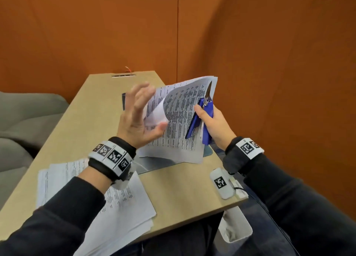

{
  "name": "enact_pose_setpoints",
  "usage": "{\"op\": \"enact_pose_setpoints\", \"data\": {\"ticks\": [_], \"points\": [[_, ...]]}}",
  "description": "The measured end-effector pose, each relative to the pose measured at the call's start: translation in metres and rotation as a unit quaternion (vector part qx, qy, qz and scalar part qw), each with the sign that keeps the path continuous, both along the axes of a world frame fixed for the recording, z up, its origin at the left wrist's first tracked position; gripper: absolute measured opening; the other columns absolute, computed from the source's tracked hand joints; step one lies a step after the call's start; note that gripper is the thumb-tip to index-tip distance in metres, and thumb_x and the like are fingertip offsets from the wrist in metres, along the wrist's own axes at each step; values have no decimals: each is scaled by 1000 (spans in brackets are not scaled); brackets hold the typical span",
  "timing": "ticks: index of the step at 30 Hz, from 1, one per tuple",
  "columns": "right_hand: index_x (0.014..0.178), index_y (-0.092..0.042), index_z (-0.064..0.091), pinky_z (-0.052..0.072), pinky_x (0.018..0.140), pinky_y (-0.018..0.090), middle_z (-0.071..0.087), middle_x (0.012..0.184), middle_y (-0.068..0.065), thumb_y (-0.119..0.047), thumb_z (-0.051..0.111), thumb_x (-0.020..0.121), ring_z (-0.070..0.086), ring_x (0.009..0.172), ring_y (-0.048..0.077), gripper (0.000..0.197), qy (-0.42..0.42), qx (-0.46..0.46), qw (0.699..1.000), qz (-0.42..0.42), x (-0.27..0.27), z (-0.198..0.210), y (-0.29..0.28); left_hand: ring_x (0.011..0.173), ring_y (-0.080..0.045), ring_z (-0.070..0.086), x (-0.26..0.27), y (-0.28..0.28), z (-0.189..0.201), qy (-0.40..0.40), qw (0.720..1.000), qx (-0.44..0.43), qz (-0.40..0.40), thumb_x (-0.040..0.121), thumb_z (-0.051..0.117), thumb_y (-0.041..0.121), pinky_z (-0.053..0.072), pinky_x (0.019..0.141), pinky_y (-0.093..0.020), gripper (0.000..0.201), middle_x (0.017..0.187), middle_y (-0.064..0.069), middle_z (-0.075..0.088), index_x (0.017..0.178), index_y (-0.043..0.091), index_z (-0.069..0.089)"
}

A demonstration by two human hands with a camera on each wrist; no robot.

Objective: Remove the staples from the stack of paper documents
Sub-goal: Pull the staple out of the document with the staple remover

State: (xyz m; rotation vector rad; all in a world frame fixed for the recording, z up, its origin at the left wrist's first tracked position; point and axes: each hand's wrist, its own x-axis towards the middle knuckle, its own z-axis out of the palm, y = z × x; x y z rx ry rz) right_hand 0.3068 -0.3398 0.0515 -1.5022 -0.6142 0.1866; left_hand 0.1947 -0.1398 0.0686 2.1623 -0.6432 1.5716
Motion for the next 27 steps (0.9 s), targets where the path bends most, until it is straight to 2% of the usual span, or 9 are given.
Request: {"op": "enact_pose_setpoints", "data": {"ticks": [3, 5, 7, 11, 14, 17, 19, 21, 27], "points": [[120, -21, 58, 51, 99, 46, 69, 118, 4, -42, 58, 94, 67, 107, 22, 33, -6, -6, 1000, 3, -2, 4, 0, 119, -4, 41, 1, 0, -12, 34, 998, 33, 52, 80, 68, 34, 54, 67, -30, 90, 135, -12, 34, 147, 43, 9], [121, -18, 59, 54, 96, 39, 70, 117, 4, -35, 55, 97, 68, 105, 20, 29, -8, -9, 1000, 14, -2, 7, -1, 84, -9, 54, 3, 0, -7, 32, 994, -75, 76, 88, 59, 14, 53, 60, -23, 72, 120, 6, 50, 145, 30, 19], [125, -14, 57, 54, 93, 32, 70, 117, 2, -32, 55, 98, 68, 104, 16, 33, -24, -18, 999, 16, -1, 9, -4, 60, -3, 46, 8, 2, 6, 27, 971, -217, 94, 96, 49, 12, 37, 58, -8, 45, 89, 20, 53, 139, 12, 36], [120, -12, 59, 53, 96, 32, 69, 117, 5, -36, 58, 96, 67, 106, 19, 35, -64, -20, 998, -5, -1, 9, -4, 62, 8, 47, 14, 4, 32, 20, 955, -285, 84, 101, 43, 24, 33, 59, -9, 23, 77, 39, 53, 119, 13, 54], [118, -10, 59, 51, 97, 35, 68, 115, 11, -36, 58, 96, 64, 106, 24, 34, -86, 4, 996, -19, -2, 15, -3, 64, 5, 41, 11, -5, 44, -53, 972, -222, 62, 101, 42, 14, 34, 61, -10, 24, 88, 25, 50, 123, 21, 47], [122, -17, 58, 50, 92, 20, 67, 119, -3, -32, 55, 98, 64, 109, 9, 28, -90, -4, 996, 8, -3, 15, -5, 69, -3, 47, 10, -1, 38, -47, 985, -156, 58, 98, 43, 2, 38, 61, -20, 25, 95, 8, 53, 109, 24, 47], [124, -22, 56, 50, 91, 17, 66, 121, -9, -30, 55, 98, 64, 110, 4, 27, -78, -12, 997, 26, -3, 7, -5, 66, -3, 50, 8, 2, 25, -20, 983, -170, 68, 98, 43, 4, 39, 58, -23, 17, 94, 18, 53, 106, 19, 46], [123, -23, 55, 51, 89, 16, 66, 121, -9, -30, 55, 98, 64, 109, 3, 26, -74, -18, 997, 23, -4, 0, -4, 68, 7, 46, 7, 0, 18, -22, 980, -184, 78, 98, 42, 2, 35, 61, -12, 18, 98, 32, 49, 107, 16, 45], [96, -20, 55, 46, 74, 9, 65, 85, -18, -29, 56, 98, 60, 74, -8, 9, -73, 10, 997, -6, -6, 9, 0, 67, 8, 45, 0, -8, 42, -53, 960, -258, 96, 102, 38, 13, 37, 61, -18, 17, 82, 16, 48, 99, 29, 40]]}}
